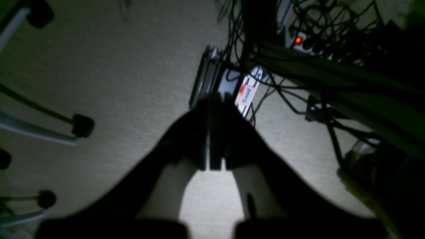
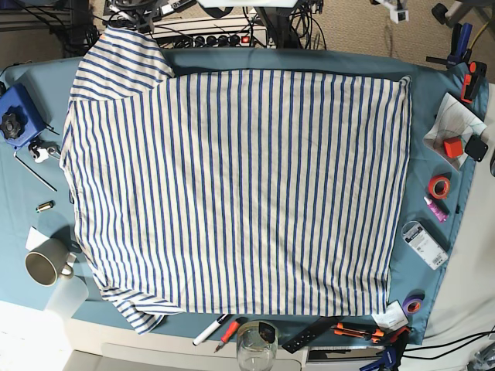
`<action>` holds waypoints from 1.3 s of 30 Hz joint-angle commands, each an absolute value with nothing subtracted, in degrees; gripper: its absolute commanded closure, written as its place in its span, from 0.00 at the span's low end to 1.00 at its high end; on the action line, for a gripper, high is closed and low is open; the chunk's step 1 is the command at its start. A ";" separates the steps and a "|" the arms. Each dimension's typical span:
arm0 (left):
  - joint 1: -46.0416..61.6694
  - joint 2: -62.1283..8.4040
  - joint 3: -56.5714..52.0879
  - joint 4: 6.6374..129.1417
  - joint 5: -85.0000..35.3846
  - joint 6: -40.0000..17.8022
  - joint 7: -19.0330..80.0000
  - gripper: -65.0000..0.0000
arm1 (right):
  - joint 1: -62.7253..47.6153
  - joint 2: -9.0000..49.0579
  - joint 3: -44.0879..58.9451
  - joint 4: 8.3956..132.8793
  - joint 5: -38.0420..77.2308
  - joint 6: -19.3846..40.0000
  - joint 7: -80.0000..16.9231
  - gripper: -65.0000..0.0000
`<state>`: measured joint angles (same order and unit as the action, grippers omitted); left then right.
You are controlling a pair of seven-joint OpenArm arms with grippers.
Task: Fold the T-shirt properly
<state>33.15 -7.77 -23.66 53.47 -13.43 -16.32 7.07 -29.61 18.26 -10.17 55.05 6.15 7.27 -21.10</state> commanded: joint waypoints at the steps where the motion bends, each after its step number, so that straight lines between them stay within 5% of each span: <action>1: 35.22 -8.27 -23.77 55.53 -13.78 -16.58 6.61 1.00 | -31.38 19.09 -10.02 56.88 6.44 6.76 -21.45 1.00; 11: 49.17 -8.29 -23.81 73.21 -20.10 -16.58 6.63 1.00 | -47.37 20.67 -3.73 79.11 6.48 2.85 -26.98 1.00; 21: 58.00 -8.29 -23.83 90.85 -20.64 -16.56 7.60 1.00 | -62.19 20.78 12.32 112.53 16.10 8.16 -36.01 1.00; 27: 58.26 -8.29 -23.83 98.06 -20.62 -16.53 16.88 1.00 | -62.85 20.78 17.28 123.87 16.05 8.14 -36.77 1.00; 39: 58.74 -8.27 -23.83 106.19 -20.62 -16.56 20.14 1.00 | -59.13 20.62 18.06 133.93 8.62 8.10 -38.04 1.00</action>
